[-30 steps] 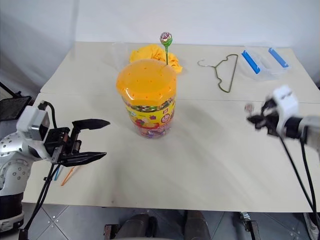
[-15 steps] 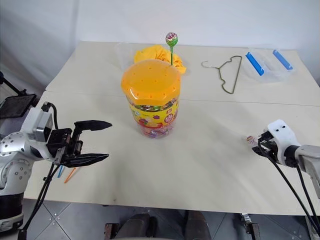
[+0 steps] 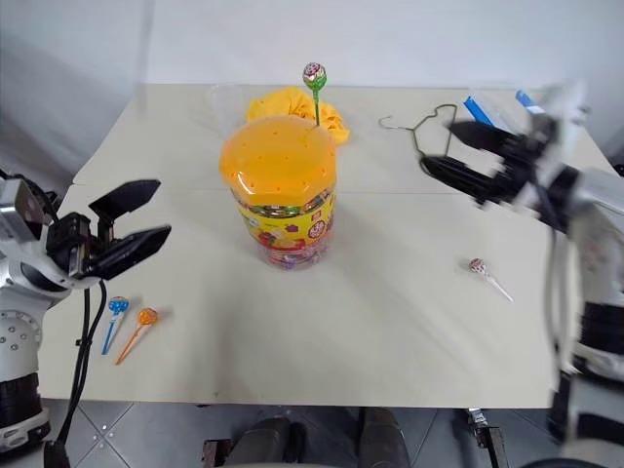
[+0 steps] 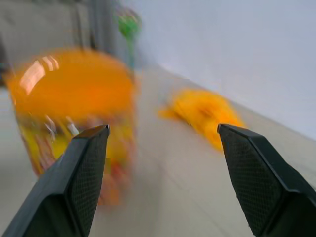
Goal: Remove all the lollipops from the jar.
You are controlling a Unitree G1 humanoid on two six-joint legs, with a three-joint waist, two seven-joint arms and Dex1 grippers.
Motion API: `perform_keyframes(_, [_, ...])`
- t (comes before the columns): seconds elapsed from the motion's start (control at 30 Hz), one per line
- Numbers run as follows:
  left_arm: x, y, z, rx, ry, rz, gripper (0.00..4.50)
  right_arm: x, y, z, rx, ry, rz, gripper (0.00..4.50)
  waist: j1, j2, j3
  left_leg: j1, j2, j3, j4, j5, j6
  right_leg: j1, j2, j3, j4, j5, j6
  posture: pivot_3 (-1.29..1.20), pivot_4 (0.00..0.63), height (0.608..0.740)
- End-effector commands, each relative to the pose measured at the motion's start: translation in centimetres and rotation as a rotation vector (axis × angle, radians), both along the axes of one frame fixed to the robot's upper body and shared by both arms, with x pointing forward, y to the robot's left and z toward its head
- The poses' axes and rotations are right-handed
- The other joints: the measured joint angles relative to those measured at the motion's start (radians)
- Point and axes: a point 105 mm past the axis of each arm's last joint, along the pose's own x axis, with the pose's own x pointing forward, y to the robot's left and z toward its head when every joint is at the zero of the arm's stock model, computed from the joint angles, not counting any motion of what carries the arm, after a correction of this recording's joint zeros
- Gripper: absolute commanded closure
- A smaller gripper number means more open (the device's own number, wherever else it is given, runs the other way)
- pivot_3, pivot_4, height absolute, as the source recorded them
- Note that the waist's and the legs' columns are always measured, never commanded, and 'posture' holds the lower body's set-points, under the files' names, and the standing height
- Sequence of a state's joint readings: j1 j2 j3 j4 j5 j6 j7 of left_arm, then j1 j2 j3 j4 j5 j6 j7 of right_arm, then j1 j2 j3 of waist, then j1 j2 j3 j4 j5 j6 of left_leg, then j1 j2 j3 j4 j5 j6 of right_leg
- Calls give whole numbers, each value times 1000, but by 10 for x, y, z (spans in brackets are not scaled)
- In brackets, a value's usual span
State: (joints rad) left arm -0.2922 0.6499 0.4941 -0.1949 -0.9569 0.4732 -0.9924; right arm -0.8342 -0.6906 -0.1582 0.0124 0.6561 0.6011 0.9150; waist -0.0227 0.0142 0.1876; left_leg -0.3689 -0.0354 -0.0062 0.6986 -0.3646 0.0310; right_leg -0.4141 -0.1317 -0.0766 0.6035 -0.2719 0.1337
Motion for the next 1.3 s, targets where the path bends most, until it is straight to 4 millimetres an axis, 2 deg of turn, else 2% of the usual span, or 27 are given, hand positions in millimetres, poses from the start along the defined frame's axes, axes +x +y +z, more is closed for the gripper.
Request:
perform_keyframes(0.03, [-7, 5, 8, -29, -25, 25, 0, 13, 21, 15, 47, 21, -20, 835, 8, 0, 0, -1, -1, -4, 0, 0, 0, 0, 1, 0, 1, -1, -1, 0, 150, 740])
perform_keyframes(0.13, [-8, 4, 4, -23, -13, 33, 0, 27, 50, 22, 73, 44, -15, 835, 11, 0, 0, -2, -6, -7, 0, 0, 1, 0, 0, -1, 3, -1, -2, 0, 150, 740])
perform_keyframes(0.27, [-10, 0, 1, -16, -9, 31, 0, 43, 69, 25, 87, 65, -51, 835, 12, 0, 0, -2, -9, -8, 0, -1, 2, 0, 0, -3, 4, -1, -2, 0, 150, 740])
perform_keyframes(0.37, [-11, -2, 1, -15, -9, 29, 0, 46, 75, 27, 98, 67, -49, 1387, 12, 0, 0, -2, -9, -9, 0, -1, 2, 0, 0, -4, 5, -1, -2, 0, 150, 740])
perform_keyframes(0.5, [-13, -2, 3, -13, -14, 34, 0, 41, 78, 31, 124, 66, -11, 2767, 2, 0, 0, -2, -8, -8, 0, 0, 2, 0, 1, -3, 5, -1, -2, 0, 150, 740])
perform_keyframes(0.67, [-12, -2, 3, -8, -14, 30, 0, 38, 71, 34, 140, 35, -2, 4464, -8, 0, 0, -1, -7, -8, 0, 0, 2, 0, 1, -3, 7, -1, -2, 0, 150, 740])
perform_keyframes(0.73, [-11, -5, 4, -4, -17, 9, 0, 32, 64, 48, 188, -30, 26, 4464, -8, 0, 0, -1, -7, -8, 0, 0, 2, 0, 2, -3, 7, -1, -2, 0, 150, 740])
perform_keyframes(0.83, [-12, -14, 1, 42, -14, -57, 0, 25, 44, 73, 312, -93, 46, 4464, -4, 0, 0, -1, -7, -8, 0, 0, 2, 0, 1, -3, 7, -1, -2, 0, 150, 740])
perform_keyframes(0.9, [-15, -19, -2, 79, -10, -100, 0, 21, 28, 83, 357, -114, 39, 4464, -4, 0, 0, -1, -8, -8, 1, 0, 2, 0, 1, -3, 7, -1, -2, 0, 150, 740])
perform_keyframes(1.0, [-25, -32, -15, 213, -9, -212, 0, 21, -25, 88, 320, -133, -129, 4464, -2, 0, 0, -1, -8, -9, 0, 0, 2, 0, 0, -3, 7, -1, -2, 0, 150, 740])
perform_keyframes(1.03, [-30, -36, -17, 240, -5, -257, 0, 21, -46, 80, 237, -110, -214, 4464, 1, 0, 0, -2, -9, -9, 0, 0, 2, 0, 0, -3, 6, -1, -2, 0, 150, 740])
perform_keyframes(1.1, [-36, -42, -18, 269, -2, -305, 0, 19, -73, 64, 110, -36, -316, 4464, 8, 0, 0, -2, -9, -9, -1, 0, 3, 0, 0, -3, 4, -1, -2, 0, 150, 740])
perform_keyframes(1.2, [-43, -49, -32, 401, 7, -371, 0, 2, -133, 13, -192, 197, -543, 4464, 18, 0, 0, -3, -8, -7, -3, -1, 4, 1, 0, -2, -1, -1, -2, 0, 150, 740])
perform_keyframes(1.27, [-39, -45, -43, 440, 24, -366, 0, -14, -161, -20, -312, 334, -638, 4464, 21, 1, 1, -3, -7, -3, -5, -1, 4, 1, 0, -2, -4, -1, -2, 0, 150, 740])
perform_keyframes(1.3, [-38, -44, -46, 449, 26, -359, 0, -20, -169, -32, -348, 383, -663, 4464, 21, 2, 1, -2, -6, -1, -5, -1, 4, 1, 0, -2, -4, -1, -2, 0, 150, 740])
